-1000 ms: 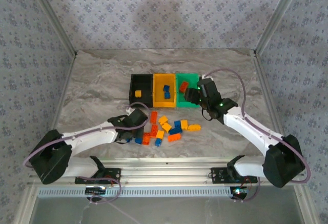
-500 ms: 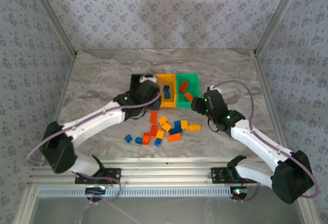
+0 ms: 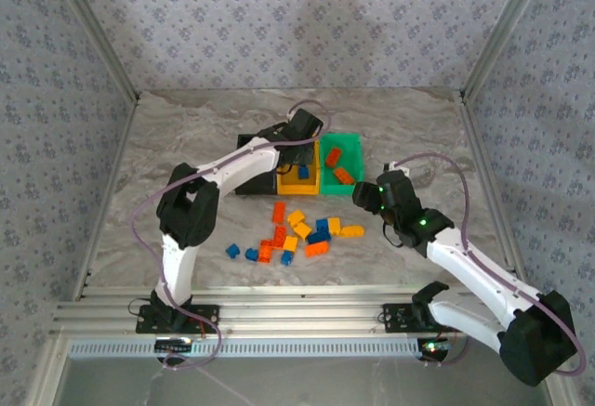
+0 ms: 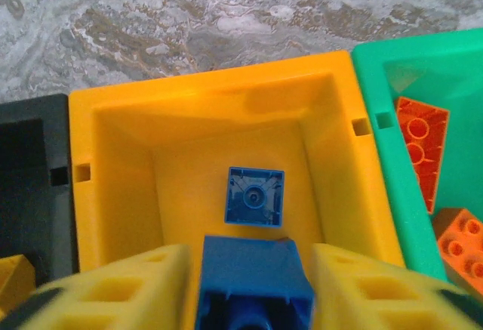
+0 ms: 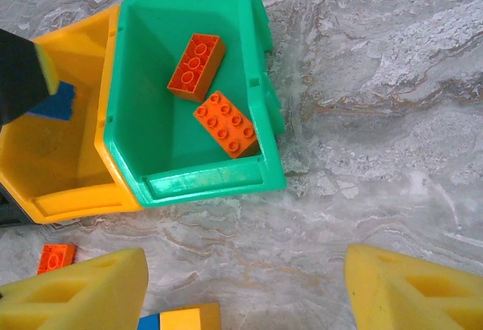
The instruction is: Sort the legos into containers by color
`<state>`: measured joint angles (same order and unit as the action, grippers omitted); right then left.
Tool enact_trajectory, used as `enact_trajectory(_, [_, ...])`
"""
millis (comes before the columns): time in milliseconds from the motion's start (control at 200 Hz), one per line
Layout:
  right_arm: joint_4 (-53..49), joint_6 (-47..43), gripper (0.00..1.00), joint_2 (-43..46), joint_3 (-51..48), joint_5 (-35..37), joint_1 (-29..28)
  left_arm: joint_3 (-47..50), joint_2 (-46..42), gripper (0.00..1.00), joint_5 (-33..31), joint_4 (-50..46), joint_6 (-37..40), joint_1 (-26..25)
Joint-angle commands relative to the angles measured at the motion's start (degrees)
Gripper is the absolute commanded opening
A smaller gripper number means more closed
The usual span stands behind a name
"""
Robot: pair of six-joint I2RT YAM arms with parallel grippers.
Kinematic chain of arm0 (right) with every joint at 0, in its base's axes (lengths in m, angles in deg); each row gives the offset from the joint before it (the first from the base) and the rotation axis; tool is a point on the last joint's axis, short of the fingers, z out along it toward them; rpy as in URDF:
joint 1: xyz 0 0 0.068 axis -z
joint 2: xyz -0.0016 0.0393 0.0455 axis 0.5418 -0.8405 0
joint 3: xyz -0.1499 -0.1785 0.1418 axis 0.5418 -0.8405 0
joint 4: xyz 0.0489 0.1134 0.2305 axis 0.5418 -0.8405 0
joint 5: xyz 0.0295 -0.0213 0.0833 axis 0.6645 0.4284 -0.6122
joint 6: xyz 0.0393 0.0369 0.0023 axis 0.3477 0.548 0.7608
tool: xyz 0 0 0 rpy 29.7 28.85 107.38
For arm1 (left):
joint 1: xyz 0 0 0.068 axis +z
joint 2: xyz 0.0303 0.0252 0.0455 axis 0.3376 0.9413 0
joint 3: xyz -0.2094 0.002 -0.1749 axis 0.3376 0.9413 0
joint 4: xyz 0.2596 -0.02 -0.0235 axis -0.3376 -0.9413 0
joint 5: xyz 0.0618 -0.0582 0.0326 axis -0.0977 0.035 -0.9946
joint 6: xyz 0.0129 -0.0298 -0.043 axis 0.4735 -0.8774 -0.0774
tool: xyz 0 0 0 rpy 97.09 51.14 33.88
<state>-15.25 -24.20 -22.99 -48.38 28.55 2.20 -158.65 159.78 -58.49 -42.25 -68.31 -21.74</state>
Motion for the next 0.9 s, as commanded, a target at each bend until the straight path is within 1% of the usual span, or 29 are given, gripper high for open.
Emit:
enact_trajectory(0, [-1.88, 1.32, 0.72, 1.21, -0.59, 1.22, 0.45, -3.55, -0.94, 0.6, 0.01, -3.01, 0.25, -0.26])
enact_trajectory(55, [-1.93, 1.35, 0.72, 1.48, -0.48, 1.2, 0.46, -3.5, -2.06, 0.68, 0.54, -2.89, -0.05, -0.25])
enact_trajectory(145, [-2.07, 1.35, 0.72, 1.86, -0.3, 1.22, 0.55, -2.02, -5.31, 0.76, 2.13, -2.51, -0.87, -0.23])
enact_trajectory(215, [-2.46, 1.35, 0.72, 2.23, -0.15, 1.14, 0.56, 1.98, -9.39, 0.8, 4.31, -1.14, -2.24, -0.36])
enact_trajectory(285, [-2.38, 1.35, 0.72, 2.62, -0.33, 1.06, 0.55, 8.11, -14.74, 0.85, 6.42, 1.03, -3.98, -0.45])
enact_trajectory(345, [-2.11, 1.48, 0.72, 2.9, -0.86, 1.05, 0.56, 13.87, -19.43, 0.86, 7.8, 2.27, -5.59, -0.62])
enact_trajectory(465, [-1.4, 1.8, 0.72, 2.99, -1.92, 0.79, 0.65, 25.71, -28.67, 0.87, 8.13, 1.75, -8.61, -1.03])
enact_trajectory(680, [0.27, 2.13, 0.73, 2.65, -3.48, 0.39, 0.82, 46.65, -46.56, 0.89, 3.38, -5.01, -15.91, -1.3])
enact_trajectory(784, [1.27, 2.23, 0.73, 1.85, -3.87, 0.04, 0.95, 53.79, -54.75, 0.88, 3.71, -8.38, -18.81, -1.35])
enact_trajectory(894, [2.21, 2.34, 0.73, 1.01, -4.29, -0.29, 0.99, 58.76, -60.07, 0.85, 5.92, -11.76, -20.49, -1.49])
